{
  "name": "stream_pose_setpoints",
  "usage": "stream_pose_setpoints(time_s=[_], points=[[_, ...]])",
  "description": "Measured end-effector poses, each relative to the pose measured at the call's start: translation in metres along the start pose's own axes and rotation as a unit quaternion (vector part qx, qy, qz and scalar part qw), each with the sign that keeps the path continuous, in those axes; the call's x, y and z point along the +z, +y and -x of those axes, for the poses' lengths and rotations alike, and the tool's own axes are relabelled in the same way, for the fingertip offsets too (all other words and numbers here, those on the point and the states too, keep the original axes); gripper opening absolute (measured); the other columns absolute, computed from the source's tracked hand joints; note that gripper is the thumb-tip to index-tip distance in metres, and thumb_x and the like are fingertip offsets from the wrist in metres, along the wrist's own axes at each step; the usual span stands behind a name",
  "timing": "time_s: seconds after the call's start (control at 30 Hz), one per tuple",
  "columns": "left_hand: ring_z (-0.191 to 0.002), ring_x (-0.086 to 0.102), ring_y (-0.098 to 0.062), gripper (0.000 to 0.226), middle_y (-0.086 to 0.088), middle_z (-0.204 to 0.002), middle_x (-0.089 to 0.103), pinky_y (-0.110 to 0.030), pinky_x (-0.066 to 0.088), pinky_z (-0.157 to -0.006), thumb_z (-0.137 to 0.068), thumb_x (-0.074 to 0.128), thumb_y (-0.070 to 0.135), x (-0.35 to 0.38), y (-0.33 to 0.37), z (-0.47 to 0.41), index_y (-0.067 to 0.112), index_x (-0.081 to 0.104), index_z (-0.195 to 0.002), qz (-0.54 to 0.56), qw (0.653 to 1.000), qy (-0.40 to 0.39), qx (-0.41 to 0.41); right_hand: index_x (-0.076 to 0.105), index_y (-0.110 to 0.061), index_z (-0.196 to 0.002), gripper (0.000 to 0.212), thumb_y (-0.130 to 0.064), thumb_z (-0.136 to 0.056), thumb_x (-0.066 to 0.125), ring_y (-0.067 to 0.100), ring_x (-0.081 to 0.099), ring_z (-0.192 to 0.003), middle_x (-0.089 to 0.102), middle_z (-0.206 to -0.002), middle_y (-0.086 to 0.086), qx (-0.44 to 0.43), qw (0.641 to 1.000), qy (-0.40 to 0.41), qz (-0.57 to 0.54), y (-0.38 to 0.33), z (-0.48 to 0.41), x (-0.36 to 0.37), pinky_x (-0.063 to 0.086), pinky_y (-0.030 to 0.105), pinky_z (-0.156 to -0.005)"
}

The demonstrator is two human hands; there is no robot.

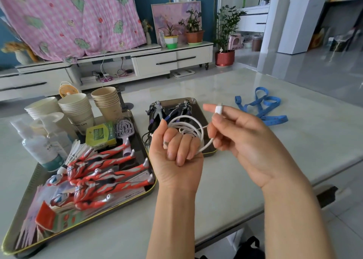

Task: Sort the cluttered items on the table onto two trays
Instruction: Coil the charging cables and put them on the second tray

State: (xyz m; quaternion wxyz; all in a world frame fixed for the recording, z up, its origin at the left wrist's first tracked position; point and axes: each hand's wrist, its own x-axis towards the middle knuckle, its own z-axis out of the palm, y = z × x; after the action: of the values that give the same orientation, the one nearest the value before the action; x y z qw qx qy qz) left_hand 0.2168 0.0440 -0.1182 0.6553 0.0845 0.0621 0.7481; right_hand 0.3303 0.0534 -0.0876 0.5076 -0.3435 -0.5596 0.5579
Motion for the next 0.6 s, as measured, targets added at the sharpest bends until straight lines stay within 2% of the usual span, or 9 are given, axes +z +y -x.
stream_pose_setpoints(time_s=[0.07, 0.13, 0.27, 0.37, 0.43, 0.5, 0.6], points=[[-0.022, 0.02, -0.007, 0.045, 0.008, -0.026, 0.021, -0.017, 0.018, -0.032, -0.084, 0.048, 0.026, 0.0, 0.001, -0.001, 0.02, 0.035, -0.041, -0.024, 0.999, 0.016, 0.017, 0.059, -0.011, -0.092, 0.006, -0.011, -0.092, 0.053, 0.008, 0.046, -0.048, 0.06, -0.057, -0.003, -0.004, 0.999, -0.025, 0.046, -0.003, 0.003, 0.002, 0.037, 0.014, -0.047], [-0.024, 0.019, -0.006, 0.045, 0.008, -0.026, 0.02, -0.017, 0.018, -0.034, -0.084, 0.048, 0.027, 0.0, 0.002, -0.002, 0.02, 0.036, -0.041, -0.056, 0.998, 0.019, 0.025, 0.06, -0.011, -0.08, 0.01, -0.012, -0.089, 0.058, 0.006, 0.044, -0.046, 0.061, -0.056, -0.003, 0.001, 0.993, -0.046, 0.106, -0.002, 0.004, 0.004, 0.035, 0.012, -0.046], [-0.027, 0.016, -0.007, 0.047, 0.009, -0.029, 0.019, -0.023, 0.02, -0.041, -0.085, 0.048, 0.028, 0.001, 0.0, -0.001, 0.02, 0.037, -0.04, -0.186, 0.982, 0.003, 0.034, 0.073, -0.016, -0.074, 0.019, -0.018, -0.089, 0.061, -0.001, 0.041, -0.045, 0.056, -0.052, -0.008, 0.02, 0.976, -0.044, 0.211, 0.0, 0.004, 0.005, 0.034, 0.01, -0.046], [-0.028, 0.016, -0.008, 0.045, 0.007, -0.03, 0.019, -0.023, 0.023, -0.042, -0.084, 0.049, 0.03, 0.001, -0.002, 0.0, 0.018, 0.036, -0.043, -0.304, 0.952, -0.022, 0.019, 0.074, -0.016, -0.073, 0.02, -0.022, -0.088, 0.062, 0.001, 0.045, -0.047, 0.06, -0.052, -0.008, 0.014, 0.952, -0.023, 0.304, 0.006, 0.003, 0.002, 0.038, 0.018, -0.052], [-0.029, 0.016, -0.009, 0.044, 0.007, -0.03, 0.019, -0.036, 0.015, -0.049, -0.084, 0.054, 0.03, 0.0, 0.0, 0.0, 0.016, 0.035, -0.048, -0.385, 0.921, -0.055, 0.007, 0.069, -0.012, -0.074, 0.015, -0.018, -0.086, 0.065, 0.005, 0.047, -0.043, 0.062, -0.051, -0.003, 0.036, 0.954, -0.002, 0.299, 0.007, 0.003, 0.0, 0.039, 0.021, -0.047], [-0.03, 0.018, -0.011, 0.041, 0.007, -0.03, 0.02, -0.044, 0.008, -0.056, -0.082, 0.053, 0.03, -0.002, 0.004, 0.0, 0.014, 0.033, -0.05, -0.439, 0.894, -0.087, -0.013, 0.057, -0.009, -0.079, 0.012, -0.012, -0.084, 0.067, 0.007, 0.046, -0.038, 0.062, -0.048, -0.001, 0.088, 0.968, -0.004, 0.233, 0.004, 0.006, -0.002, 0.037, 0.019, -0.039], [-0.029, 0.016, -0.01, 0.04, 0.008, -0.029, 0.021, -0.038, 0.008, -0.052, -0.081, 0.052, 0.027, -0.004, 0.009, 0.001, 0.017, 0.038, -0.046, -0.464, 0.874, -0.121, -0.076, 0.048, -0.008, -0.085, 0.022, -0.011, -0.08, 0.07, 0.007, 0.045, -0.035, 0.065, -0.055, 0.006, 0.141, 0.976, -0.043, 0.16, -0.002, 0.011, -0.01, 0.034, 0.017, -0.034]])
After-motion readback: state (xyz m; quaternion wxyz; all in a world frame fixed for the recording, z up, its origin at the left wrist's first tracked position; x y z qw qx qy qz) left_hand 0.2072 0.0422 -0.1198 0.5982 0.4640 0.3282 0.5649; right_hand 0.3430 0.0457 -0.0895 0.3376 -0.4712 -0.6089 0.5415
